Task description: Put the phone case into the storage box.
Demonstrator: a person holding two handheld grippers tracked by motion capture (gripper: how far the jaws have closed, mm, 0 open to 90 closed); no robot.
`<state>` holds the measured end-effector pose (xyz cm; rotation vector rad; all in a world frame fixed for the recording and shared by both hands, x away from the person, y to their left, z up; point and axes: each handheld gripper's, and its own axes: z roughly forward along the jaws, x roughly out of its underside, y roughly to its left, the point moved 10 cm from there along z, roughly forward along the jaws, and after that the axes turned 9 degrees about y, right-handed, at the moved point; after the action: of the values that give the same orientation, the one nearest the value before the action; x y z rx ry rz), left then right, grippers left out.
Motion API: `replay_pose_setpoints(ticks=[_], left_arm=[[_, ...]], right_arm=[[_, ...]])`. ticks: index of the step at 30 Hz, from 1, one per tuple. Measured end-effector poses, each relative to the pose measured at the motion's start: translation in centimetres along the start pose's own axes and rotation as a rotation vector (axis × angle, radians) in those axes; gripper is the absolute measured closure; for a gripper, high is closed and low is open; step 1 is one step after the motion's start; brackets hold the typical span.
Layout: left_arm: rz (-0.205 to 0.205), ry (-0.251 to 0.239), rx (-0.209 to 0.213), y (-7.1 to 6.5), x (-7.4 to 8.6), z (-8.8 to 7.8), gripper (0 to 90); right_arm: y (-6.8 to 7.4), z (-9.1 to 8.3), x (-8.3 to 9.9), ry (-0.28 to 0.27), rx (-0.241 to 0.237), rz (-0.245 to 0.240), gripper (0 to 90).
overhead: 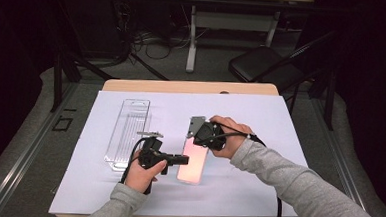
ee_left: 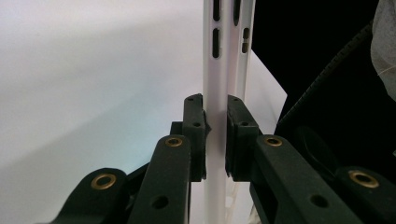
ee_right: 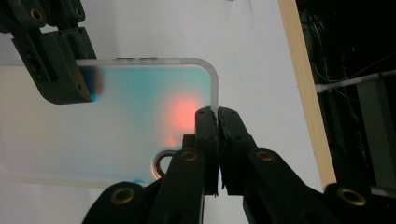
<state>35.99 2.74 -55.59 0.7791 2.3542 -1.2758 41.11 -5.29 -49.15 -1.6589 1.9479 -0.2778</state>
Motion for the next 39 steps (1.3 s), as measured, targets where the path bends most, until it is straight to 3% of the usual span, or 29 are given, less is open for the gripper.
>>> replay_pose_setpoints(ticks=[39], left_arm=[[-0.028,-0.023,0.004,0.02,-0.15,-0.3,81.7]], right_arm=[[-0.15,0.04,-0.18,-0.019,0.001,0.012,87.5]])
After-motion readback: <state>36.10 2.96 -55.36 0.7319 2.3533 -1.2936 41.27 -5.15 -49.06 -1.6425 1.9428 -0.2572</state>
